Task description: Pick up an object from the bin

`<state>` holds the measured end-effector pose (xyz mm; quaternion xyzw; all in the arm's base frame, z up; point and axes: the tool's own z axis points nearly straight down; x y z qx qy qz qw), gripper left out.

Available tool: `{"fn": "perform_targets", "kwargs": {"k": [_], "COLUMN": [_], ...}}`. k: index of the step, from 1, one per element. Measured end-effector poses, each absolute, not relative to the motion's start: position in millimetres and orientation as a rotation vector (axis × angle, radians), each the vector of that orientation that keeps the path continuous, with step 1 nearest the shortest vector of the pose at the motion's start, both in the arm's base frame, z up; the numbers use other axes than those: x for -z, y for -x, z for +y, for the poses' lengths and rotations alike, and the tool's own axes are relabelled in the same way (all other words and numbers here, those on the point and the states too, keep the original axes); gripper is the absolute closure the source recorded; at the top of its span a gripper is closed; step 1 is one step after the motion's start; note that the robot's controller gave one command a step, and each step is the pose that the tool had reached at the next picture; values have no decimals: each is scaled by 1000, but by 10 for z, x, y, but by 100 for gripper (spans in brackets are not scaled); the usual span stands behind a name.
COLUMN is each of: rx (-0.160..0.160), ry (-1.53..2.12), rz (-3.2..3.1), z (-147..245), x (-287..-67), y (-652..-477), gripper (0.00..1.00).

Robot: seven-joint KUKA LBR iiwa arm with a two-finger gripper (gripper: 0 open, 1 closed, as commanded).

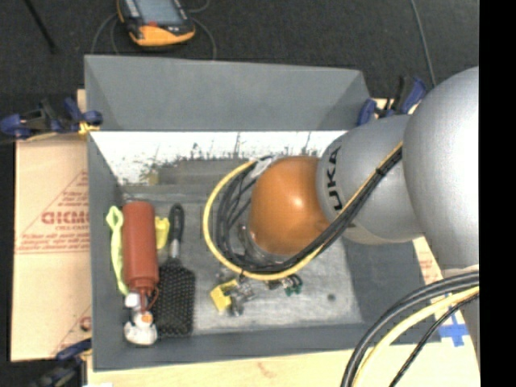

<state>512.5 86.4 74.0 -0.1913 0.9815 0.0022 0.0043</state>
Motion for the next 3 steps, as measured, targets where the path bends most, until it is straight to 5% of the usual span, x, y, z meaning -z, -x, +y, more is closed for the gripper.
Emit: {"fn": "perform_targets", "kwargs": {"k": [3], "rx": [-7], "ry": [599], "rz": [3075], "z": [864], "x": [-740], "y": [-5125], "gripper": [100]}}
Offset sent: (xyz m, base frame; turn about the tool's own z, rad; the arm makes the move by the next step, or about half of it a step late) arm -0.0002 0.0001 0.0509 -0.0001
